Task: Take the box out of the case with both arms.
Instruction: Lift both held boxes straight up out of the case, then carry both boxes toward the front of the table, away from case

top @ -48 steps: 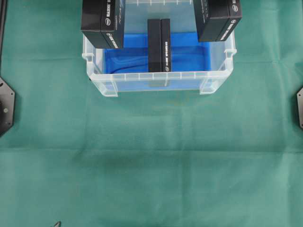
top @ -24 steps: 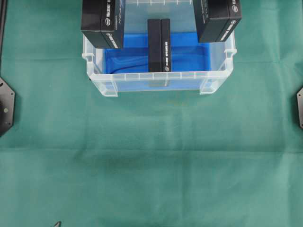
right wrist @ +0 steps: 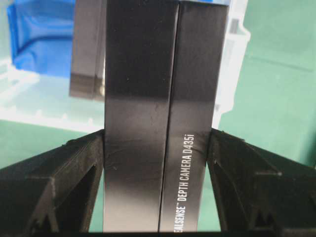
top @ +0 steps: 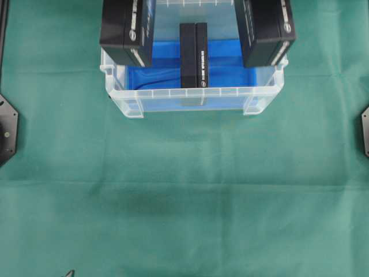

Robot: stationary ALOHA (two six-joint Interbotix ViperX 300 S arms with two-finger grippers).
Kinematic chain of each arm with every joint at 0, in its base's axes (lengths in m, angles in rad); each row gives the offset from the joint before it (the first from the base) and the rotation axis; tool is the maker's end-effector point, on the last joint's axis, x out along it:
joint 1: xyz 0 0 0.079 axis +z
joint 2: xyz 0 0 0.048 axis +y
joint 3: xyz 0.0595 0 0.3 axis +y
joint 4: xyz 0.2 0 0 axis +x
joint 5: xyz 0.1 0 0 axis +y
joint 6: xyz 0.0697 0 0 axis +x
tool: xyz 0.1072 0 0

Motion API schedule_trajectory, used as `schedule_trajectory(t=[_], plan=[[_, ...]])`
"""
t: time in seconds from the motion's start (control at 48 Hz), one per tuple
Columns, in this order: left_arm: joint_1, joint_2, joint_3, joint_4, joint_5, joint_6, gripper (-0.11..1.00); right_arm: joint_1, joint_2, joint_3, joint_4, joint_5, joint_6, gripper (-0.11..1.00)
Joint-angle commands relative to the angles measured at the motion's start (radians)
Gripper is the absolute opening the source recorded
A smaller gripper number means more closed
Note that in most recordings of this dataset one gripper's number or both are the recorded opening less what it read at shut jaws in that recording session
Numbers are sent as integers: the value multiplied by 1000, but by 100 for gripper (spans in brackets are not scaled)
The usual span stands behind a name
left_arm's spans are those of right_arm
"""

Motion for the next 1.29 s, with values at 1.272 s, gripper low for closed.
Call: schedule_trajectory(t=[1.272], plan=[[-575,-29,83,15,-3,-672,62,577,3,-28,-83,64,522,65]])
